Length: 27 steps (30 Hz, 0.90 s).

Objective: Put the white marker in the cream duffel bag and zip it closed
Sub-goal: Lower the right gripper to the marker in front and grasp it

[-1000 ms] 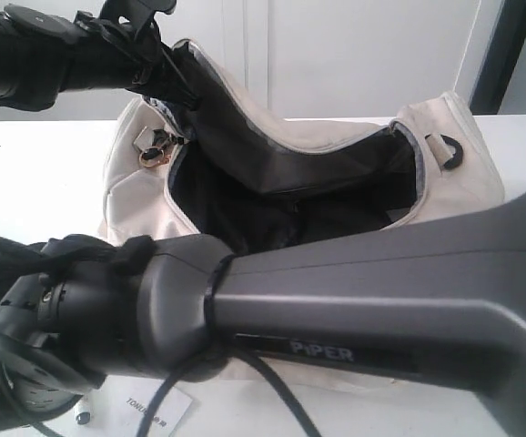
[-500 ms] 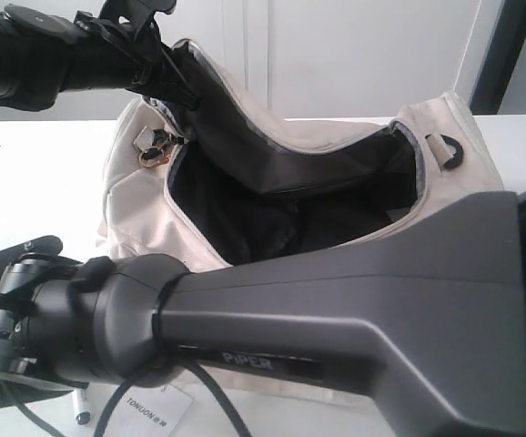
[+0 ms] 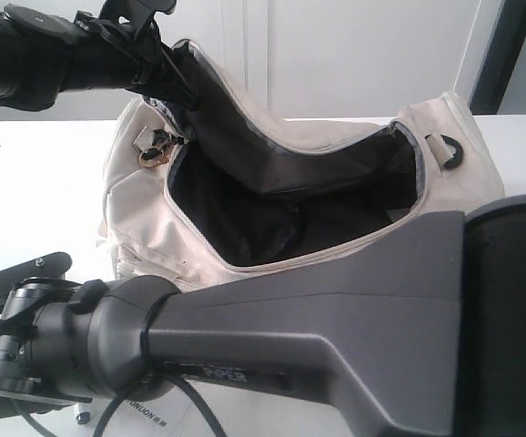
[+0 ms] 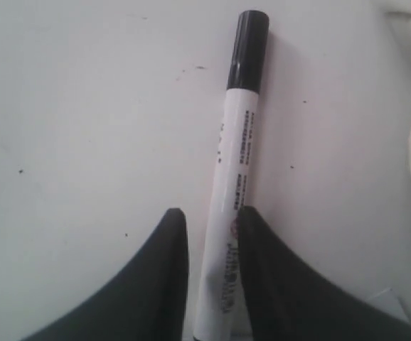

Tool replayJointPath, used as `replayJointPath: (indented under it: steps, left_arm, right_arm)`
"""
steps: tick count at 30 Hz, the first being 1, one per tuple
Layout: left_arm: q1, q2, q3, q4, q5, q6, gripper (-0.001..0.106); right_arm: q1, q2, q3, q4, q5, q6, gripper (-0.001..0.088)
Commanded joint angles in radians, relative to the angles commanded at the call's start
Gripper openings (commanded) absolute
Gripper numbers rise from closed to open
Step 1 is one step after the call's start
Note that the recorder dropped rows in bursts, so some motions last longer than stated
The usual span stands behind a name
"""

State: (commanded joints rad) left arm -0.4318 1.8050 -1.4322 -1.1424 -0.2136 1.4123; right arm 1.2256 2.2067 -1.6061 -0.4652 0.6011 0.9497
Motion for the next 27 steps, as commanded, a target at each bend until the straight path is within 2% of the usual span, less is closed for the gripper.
replayJointPath:
  steps: [22, 25, 27]
  left_arm:
    - [0.0, 0.0, 0.0, 0.0, 0.0, 0.0, 0.0]
    - [0.0, 0.0, 0.0, 0.0, 0.0, 0.0, 0.0]
    - [0.0, 0.0, 0.0, 0.0, 0.0, 0.0, 0.0]
  right_arm:
    - [0.0, 0.019, 0.002, 0.0, 0.031, 0.0, 0.0248]
    - [0.0, 0.019, 0.002, 0.002, 0.031, 0.0, 0.0219]
    - [0.0, 0.019, 0.002, 0.004, 0.031, 0.0, 0.0159]
